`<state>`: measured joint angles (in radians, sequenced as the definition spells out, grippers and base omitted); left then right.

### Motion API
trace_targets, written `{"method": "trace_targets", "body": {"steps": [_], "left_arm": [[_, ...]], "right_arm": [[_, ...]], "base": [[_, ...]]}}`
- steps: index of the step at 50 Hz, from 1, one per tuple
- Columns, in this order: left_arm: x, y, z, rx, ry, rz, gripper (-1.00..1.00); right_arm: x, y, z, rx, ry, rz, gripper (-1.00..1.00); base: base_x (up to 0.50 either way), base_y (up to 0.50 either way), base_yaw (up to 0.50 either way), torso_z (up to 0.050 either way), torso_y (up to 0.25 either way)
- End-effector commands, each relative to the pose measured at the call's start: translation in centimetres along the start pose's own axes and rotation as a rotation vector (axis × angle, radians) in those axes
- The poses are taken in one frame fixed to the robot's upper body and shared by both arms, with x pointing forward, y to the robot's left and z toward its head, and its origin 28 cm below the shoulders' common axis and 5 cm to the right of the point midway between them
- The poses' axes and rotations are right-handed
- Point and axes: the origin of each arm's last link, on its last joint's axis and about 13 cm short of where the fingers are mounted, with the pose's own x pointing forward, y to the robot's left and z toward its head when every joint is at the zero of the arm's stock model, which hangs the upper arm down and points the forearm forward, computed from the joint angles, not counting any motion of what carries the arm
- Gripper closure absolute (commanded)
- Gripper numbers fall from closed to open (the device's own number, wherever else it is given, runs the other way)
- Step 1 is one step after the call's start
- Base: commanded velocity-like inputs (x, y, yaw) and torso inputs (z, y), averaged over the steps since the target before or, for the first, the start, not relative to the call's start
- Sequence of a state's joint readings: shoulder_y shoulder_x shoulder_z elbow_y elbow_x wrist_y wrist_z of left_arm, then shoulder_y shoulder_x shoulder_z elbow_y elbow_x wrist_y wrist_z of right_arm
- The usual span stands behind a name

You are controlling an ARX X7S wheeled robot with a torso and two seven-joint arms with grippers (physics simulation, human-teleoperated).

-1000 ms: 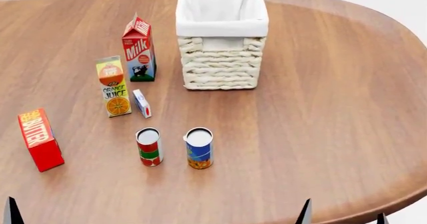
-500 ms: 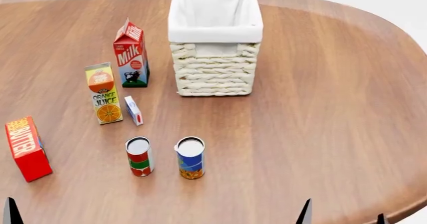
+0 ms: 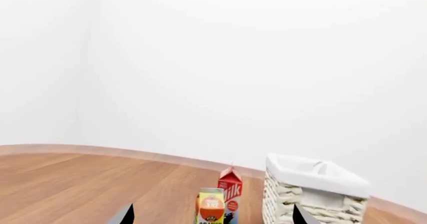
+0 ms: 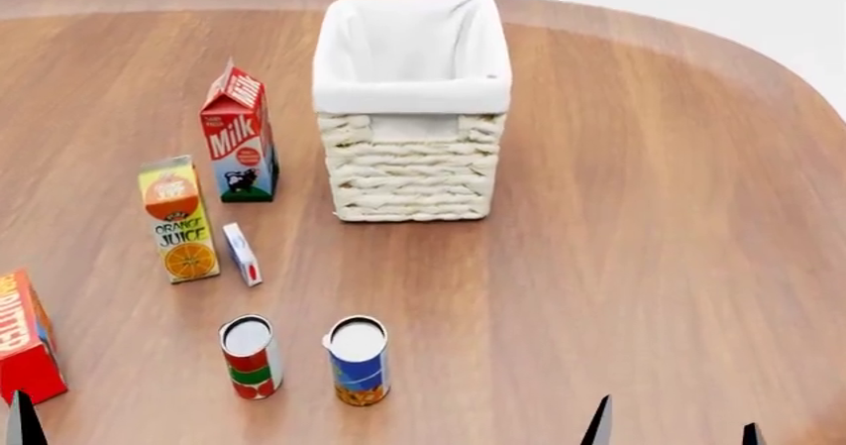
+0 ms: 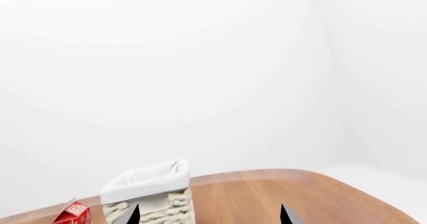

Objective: Pick up the alphabet soup, and put it in the basket.

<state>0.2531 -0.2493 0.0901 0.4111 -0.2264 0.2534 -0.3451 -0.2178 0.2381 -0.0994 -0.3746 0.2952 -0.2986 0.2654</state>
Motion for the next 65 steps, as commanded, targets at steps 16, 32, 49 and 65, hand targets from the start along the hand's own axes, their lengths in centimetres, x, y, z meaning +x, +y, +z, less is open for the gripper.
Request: {"method": "trace_targets", "body": {"steps": [16,32,49,65], "left_arm": [[0.03,0.00,0.03,0.001,-0.001,-0.001,-1.00],[0.01,0.05,0.00,0.001,-0.001,0.000,-1.00],[0.01,-0.05,-0.07,0.003,0.000,-0.004,-1.00],[-0.09,-0.01,0.03,0.002,-0.002,-0.003,-1.00]], "right_arm": [[-0.02,0.05,-0.03,0.003,-0.004,0.008,-1.00],[-0.16,0.19,0.00,-0.031,-0.016,0.011,-1.00],[-0.15,0.07,0.04,0.000,-0.014,0.009,-1.00],[-0.15,0.19,-0.02,-0.011,-0.010,0.009,-1.00]], "base": [[0.29,-0.04,0.00,0.000,0.000],[0.25,-0.01,0.00,0.000,0.000],[0.20,0.00,0.00,0.000,0.000],[0.13,0.00,0.00,0.000,0.000]]}}
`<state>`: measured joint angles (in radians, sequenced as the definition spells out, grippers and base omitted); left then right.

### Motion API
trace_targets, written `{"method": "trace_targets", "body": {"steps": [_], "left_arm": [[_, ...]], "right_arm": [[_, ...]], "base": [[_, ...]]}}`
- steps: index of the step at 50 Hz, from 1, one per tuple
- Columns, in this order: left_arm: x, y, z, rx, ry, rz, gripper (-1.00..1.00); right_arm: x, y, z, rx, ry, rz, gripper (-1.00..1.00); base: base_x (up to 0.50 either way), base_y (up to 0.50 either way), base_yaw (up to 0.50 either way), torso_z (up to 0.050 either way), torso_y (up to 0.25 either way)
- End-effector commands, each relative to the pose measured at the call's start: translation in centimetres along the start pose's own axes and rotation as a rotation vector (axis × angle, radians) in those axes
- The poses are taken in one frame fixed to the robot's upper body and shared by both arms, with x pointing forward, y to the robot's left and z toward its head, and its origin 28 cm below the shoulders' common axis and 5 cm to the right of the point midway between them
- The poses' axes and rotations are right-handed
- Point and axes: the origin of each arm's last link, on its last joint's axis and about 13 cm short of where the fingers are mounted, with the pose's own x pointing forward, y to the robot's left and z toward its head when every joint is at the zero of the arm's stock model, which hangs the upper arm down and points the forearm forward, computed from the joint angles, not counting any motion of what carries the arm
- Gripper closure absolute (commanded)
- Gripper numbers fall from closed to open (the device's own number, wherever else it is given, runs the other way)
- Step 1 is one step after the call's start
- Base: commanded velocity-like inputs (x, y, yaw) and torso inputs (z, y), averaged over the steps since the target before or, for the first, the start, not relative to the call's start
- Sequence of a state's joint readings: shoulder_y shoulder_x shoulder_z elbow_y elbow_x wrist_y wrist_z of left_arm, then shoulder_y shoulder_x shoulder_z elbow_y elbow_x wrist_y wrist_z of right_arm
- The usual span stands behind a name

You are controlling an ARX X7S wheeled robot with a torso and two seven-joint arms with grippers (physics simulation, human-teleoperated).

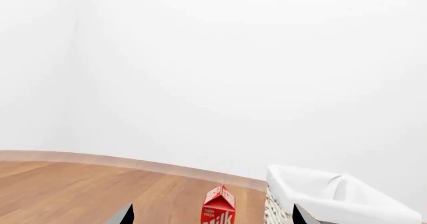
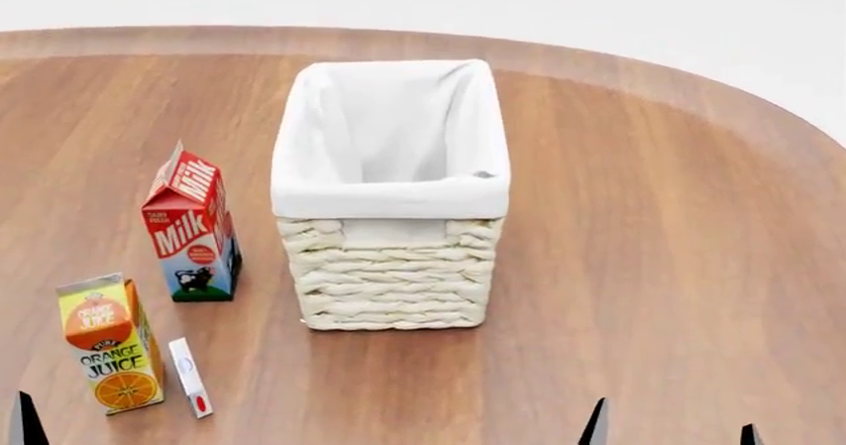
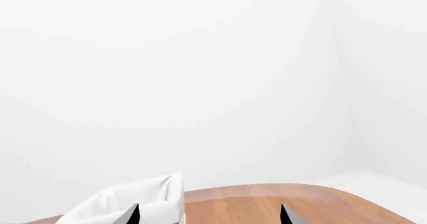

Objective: Pick up the alphabet soup, and put it in the basket.

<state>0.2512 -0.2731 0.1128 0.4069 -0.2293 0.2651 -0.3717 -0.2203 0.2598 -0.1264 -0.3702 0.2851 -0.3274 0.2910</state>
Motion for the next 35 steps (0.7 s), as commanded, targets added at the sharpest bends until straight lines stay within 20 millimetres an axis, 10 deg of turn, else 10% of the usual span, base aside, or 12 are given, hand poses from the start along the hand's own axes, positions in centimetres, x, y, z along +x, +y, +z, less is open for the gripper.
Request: {"method": "trace_targets", "body": {"steps": [1,35], "left_arm": [[-0.05,0.03,0.06,-0.001,-0.001,0.001,-1.00],[0.03,-0.06,-0.01,0.000,0.001,-0.003,-1.00]], "right_arm": [[0.00,0.07,-0.03,-0.013,0.002,-0.002,-1.00],[0.11,0.01,-0.10,-0.005,0.000,-0.004,-1.00]], "base": [[0.13,0.00,0.00,0.000,0.000],[0.13,0.00,0.00,0.000,0.000]]}}
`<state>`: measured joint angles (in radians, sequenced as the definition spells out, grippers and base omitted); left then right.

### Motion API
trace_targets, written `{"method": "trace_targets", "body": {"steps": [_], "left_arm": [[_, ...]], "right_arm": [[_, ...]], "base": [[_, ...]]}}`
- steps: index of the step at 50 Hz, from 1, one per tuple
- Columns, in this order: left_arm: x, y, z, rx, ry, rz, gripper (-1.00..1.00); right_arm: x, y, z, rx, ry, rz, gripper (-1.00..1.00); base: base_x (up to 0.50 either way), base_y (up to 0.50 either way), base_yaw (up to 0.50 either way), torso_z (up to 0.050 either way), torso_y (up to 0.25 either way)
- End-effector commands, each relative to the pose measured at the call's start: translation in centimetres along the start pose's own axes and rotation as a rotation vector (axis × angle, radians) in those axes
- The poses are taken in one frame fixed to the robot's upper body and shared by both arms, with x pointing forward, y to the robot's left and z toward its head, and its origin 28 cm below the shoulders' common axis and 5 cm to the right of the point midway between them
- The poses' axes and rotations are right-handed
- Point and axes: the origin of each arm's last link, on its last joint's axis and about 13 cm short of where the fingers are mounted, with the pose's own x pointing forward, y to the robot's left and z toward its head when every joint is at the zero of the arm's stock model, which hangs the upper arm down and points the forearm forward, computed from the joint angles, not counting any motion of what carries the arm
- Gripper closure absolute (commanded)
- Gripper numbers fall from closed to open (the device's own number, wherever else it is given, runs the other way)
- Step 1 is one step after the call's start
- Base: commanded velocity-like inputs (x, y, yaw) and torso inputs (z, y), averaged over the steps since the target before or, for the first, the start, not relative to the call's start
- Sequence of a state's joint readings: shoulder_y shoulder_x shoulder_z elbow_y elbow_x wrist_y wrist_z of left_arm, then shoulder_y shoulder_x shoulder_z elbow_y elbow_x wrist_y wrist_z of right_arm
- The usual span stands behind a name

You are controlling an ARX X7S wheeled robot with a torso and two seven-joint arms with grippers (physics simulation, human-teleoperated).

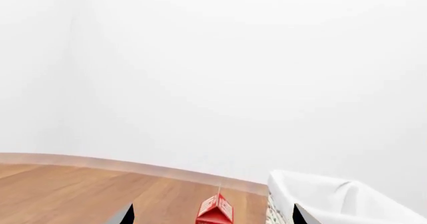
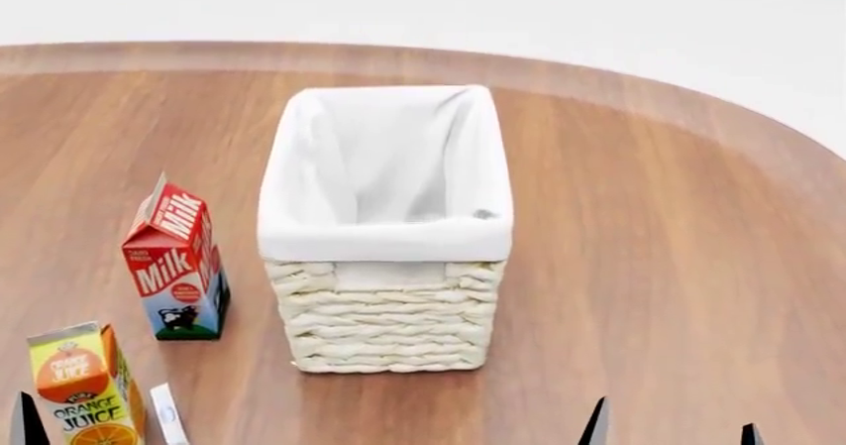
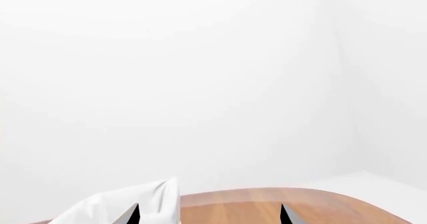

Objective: Pick up the alphabet soup, and put it in the basket.

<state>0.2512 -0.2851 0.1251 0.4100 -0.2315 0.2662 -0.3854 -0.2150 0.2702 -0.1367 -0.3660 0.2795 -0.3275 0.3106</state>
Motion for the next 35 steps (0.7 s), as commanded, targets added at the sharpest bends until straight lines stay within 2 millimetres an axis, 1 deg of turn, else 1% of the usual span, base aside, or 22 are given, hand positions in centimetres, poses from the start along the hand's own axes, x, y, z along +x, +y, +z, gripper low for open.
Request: {"method": "trace_targets", "body": {"steps": [1,35], "left_arm": [[0.08,0.00,-0.06,0.000,0.000,0.000,-1.00],[-0.02,0.03,0.04,0.001,-0.004,0.002,-1.00]], "right_arm": [[0.05,0.00,-0.04,0.003,-0.001,0.001,-1.00],[-0.10,0.10,0.03,-0.001,-0.005,0.010,-1.00]], "base": [[0.12,0.00,0.00,0.000,0.000],[0.13,0.00,0.00,0.000,0.000]]}}
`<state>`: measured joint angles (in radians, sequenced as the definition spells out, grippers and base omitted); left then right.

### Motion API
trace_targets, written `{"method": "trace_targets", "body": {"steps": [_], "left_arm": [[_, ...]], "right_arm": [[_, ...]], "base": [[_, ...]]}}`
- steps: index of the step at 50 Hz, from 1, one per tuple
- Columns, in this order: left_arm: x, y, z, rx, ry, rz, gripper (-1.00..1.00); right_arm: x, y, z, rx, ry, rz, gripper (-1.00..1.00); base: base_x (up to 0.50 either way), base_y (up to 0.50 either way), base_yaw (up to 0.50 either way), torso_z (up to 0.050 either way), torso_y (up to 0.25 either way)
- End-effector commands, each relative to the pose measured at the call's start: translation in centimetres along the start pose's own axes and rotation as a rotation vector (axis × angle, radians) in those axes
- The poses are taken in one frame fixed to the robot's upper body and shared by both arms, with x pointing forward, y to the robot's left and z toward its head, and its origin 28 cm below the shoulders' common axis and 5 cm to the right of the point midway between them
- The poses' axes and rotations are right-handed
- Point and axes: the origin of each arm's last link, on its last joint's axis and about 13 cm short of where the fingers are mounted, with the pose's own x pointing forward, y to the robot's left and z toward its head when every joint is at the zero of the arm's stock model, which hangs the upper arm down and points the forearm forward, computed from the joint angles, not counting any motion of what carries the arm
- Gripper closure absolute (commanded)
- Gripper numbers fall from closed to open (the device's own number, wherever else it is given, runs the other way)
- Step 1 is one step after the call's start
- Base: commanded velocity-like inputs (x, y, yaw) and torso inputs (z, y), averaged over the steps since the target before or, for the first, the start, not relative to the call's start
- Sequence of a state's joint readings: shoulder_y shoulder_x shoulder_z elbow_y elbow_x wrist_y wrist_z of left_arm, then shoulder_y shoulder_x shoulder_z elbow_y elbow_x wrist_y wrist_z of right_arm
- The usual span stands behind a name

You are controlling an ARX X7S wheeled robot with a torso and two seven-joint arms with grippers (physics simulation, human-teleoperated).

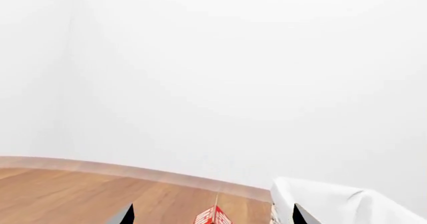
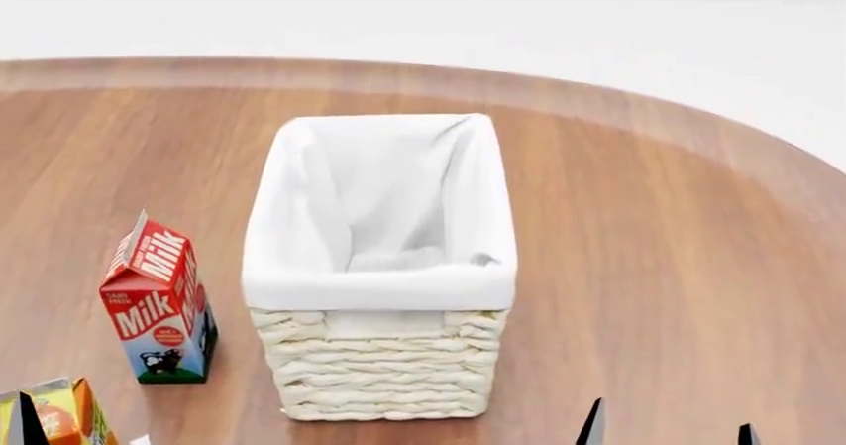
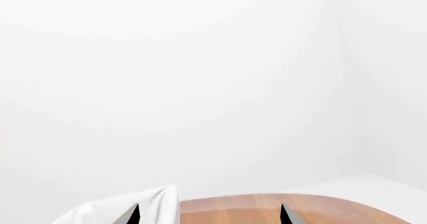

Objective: Pick up the alphabet soup, and put it in the basket.

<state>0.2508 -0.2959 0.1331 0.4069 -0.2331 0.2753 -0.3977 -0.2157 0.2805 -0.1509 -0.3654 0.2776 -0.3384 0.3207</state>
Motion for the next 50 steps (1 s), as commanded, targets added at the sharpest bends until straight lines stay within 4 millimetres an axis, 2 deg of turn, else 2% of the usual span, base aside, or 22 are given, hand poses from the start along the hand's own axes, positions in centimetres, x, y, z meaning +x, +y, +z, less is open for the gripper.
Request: {"method": "trace_targets", "body": {"steps": [1,24,50], "left_arm": [[0.00,0.00,0.04,0.000,-0.001,0.001,-1.00],[0.06,-0.06,-0.04,0.000,0.000,0.000,-1.00],[0.15,0.17,-0.06,-0.002,0.001,0.001,-1.00]], "right_arm": [[-0.02,0.00,0.01,0.000,-0.001,0.002,-1.00],[0.03,-0.10,0.05,0.017,-0.007,-0.005,-1.00],[-0.24,-0.37,0.34,0.038,-0.008,0.056,-1.00]], "base": [[0.13,0.00,0.00,0.000,0.000],[0.13,0.00,0.00,0.000,0.000],[0.00,0.00,0.00,0.000,0.000]]}}
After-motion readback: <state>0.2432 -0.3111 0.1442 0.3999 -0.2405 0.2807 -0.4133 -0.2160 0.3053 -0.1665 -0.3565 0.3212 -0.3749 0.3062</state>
